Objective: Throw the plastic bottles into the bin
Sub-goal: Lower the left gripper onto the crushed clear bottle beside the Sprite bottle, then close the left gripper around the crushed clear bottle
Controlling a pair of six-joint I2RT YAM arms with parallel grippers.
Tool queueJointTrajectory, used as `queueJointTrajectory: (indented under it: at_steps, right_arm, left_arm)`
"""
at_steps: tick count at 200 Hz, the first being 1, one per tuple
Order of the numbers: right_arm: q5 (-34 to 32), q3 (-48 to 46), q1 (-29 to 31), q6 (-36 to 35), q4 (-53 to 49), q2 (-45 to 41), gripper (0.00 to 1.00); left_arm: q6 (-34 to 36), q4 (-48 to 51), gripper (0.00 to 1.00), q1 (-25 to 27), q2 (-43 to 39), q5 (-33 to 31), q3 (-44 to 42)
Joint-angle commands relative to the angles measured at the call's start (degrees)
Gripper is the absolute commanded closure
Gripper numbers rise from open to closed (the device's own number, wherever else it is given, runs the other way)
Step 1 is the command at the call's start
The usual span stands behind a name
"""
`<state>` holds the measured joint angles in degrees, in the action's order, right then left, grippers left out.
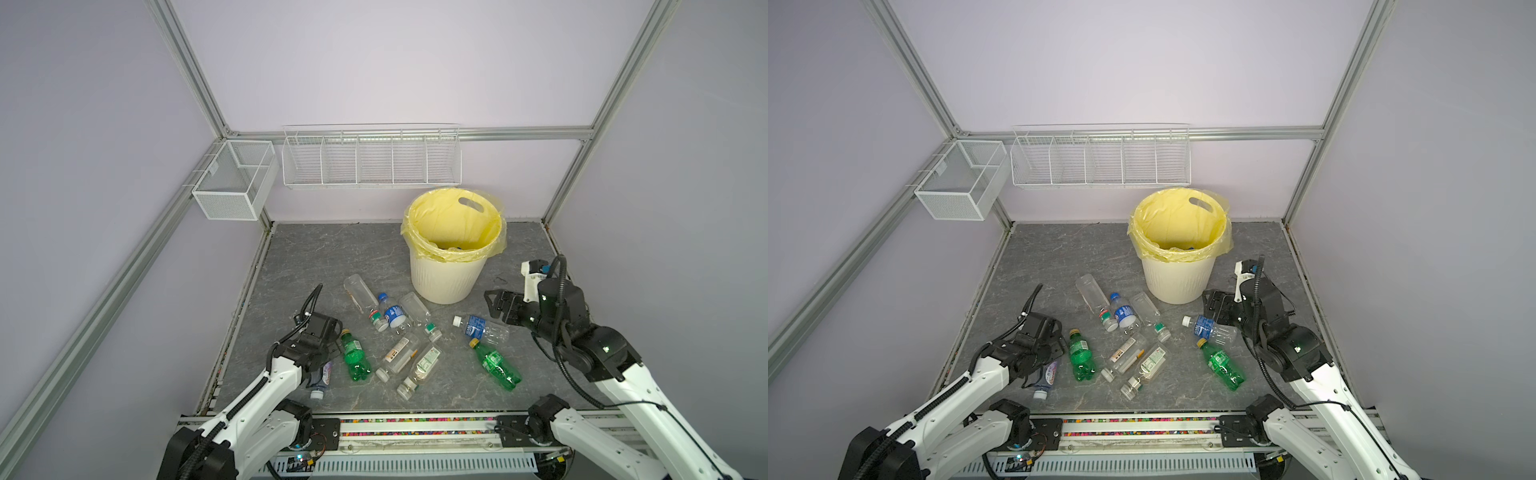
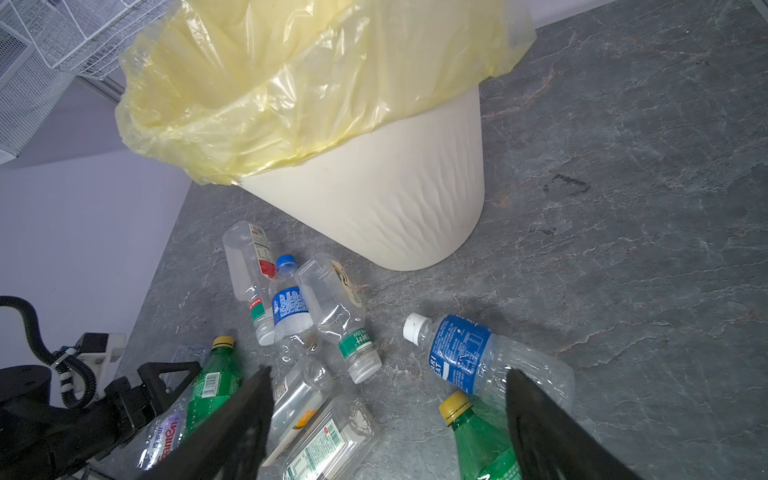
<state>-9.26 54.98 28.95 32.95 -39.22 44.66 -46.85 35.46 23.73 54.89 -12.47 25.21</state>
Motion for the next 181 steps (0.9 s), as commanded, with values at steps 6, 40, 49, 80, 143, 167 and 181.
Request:
queueJointTrajectory:
  at_steps: [6,40,49,80,143,167,181]
  right_arm:
    - [-1.0,-0.3,-0.2,1.0,-1.1,-1.2,0.12]
    - [-1.4,-0.7,-0.2,1.3,-2.0,-2.3,0.12]
    - [-1.6,-0.7,-0.2,1.3,-2.2,-2.5,0.12]
    - [-2.2,-0.8,-0.2,1.4,-2.8,-3.4,0.12]
    - [-1.8,-1.2,-0.2,2.4,-2.8,-3.8,0.12]
    - [-1.6,-1.4,-0.2,2.6,-2.9,-3.8,0.12]
    - [-1.6,-1.4,-0.2,2.7,-2.9,-3.9,0.12]
  left_arm:
    - [0.7,-1.8,0.24,-0.3,0.9,-1.8,-0.5]
    - [0.8,-1.9,0.33,-0.3,0.9,-2.6,-0.3]
    - [0.8,-1.9,0.33,-0.3,0.8,-2.4,-0.2]
    - [0.7,-2.5,0.42,-0.2,0.5,-2.0,-0.1]
    - [0.7,-2.2,0.52,-0.3,-0.7,-1.9,-0.8]
    - [0.6,-0.7,0.52,-0.3,-2.5,-2.2,-0.3]
    - [0.5,0.1,0.52,-0.3,-3.7,-2.1,0.1]
